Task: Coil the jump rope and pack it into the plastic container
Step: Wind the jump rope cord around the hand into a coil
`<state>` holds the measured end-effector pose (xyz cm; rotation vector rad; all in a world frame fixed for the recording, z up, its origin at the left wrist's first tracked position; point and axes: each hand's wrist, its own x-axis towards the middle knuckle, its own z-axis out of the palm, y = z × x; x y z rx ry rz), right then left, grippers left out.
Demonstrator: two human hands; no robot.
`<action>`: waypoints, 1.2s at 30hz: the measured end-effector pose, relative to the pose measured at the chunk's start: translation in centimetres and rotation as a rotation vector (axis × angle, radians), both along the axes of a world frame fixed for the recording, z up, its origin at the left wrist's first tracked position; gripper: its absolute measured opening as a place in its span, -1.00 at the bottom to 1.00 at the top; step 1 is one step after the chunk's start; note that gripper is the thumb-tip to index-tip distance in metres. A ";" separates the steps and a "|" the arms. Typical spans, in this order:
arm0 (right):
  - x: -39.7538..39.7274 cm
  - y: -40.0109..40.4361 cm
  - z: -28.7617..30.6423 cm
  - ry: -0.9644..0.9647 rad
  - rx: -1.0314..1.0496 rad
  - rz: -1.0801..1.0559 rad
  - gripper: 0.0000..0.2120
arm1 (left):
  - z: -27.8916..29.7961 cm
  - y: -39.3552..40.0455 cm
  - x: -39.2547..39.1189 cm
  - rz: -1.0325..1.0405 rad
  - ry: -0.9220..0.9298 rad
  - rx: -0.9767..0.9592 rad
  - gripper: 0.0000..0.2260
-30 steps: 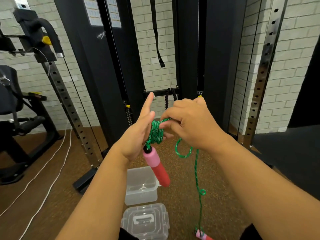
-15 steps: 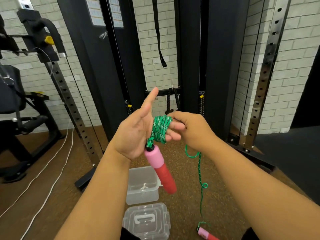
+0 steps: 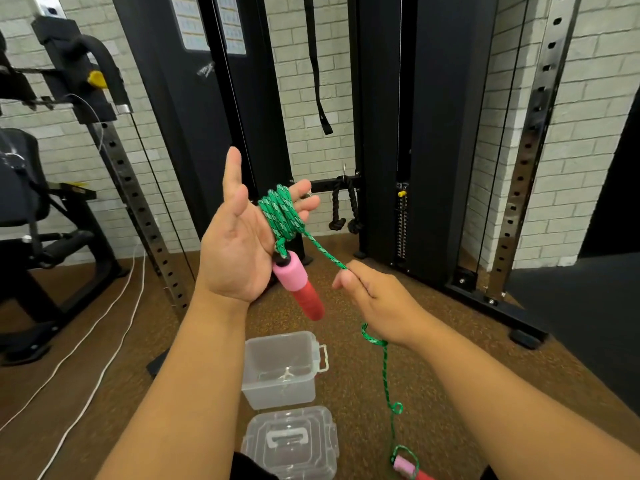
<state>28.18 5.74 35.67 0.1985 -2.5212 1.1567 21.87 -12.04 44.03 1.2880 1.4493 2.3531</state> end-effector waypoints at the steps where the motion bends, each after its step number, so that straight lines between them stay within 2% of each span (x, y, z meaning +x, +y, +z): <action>1: 0.2 0.0 0.0 0.002 -0.001 -0.004 -0.73 | 0.0 0.0 0.0 0.011 0.004 -0.005 -0.52; 3: 0.6 -0.2 0.0 0.013 0.104 -0.007 -0.75 | -0.2 0.1 0.1 0.021 0.000 -0.009 -0.50; 5: 1.0 -0.7 0.1 0.053 0.325 -0.002 -0.77 | -0.3 0.4 0.2 0.025 -0.011 -0.013 -0.48; 8: 1.6 -1.3 0.4 0.210 0.546 0.013 -0.79 | -0.8 0.7 0.0 0.036 -0.029 -0.042 -0.48; 12: 1.9 -1.4 1.7 0.351 0.667 0.032 -0.91 | -1.6 0.8 -0.2 0.075 -0.040 -0.152 -0.48; 15: 2.2 -1.2 3.1 0.434 0.696 0.026 -0.81 | -2.3 1.0 0.0 0.059 -0.079 -0.264 -0.49; 17: 2.3 -1.2 4.2 0.477 0.699 -0.012 -0.82 | -2.8 1.2 0.2 0.025 -0.107 -0.348 -0.48; 20: 2.3 -0.6 5.8 0.532 0.695 -0.082 -0.74 | -3.5 1.6 0.7 0.041 -0.046 -0.449 -0.46; 25: 1.3 1.0 6.8 0.571 0.575 -0.190 -0.74 | -3.5 2.1 1.8 -0.067 -0.078 -0.475 -0.46; 33: -0.3 1.3 5.8 0.425 0.181 -0.153 -0.83 | -2.1 1.6 2.1 -0.275 -0.157 -0.324 -0.50; 36: -0.7 1.2 4.2 0.330 0.101 -0.138 -0.82 | -1.7 1.3 2.1 -0.326 -0.149 -0.234 -0.49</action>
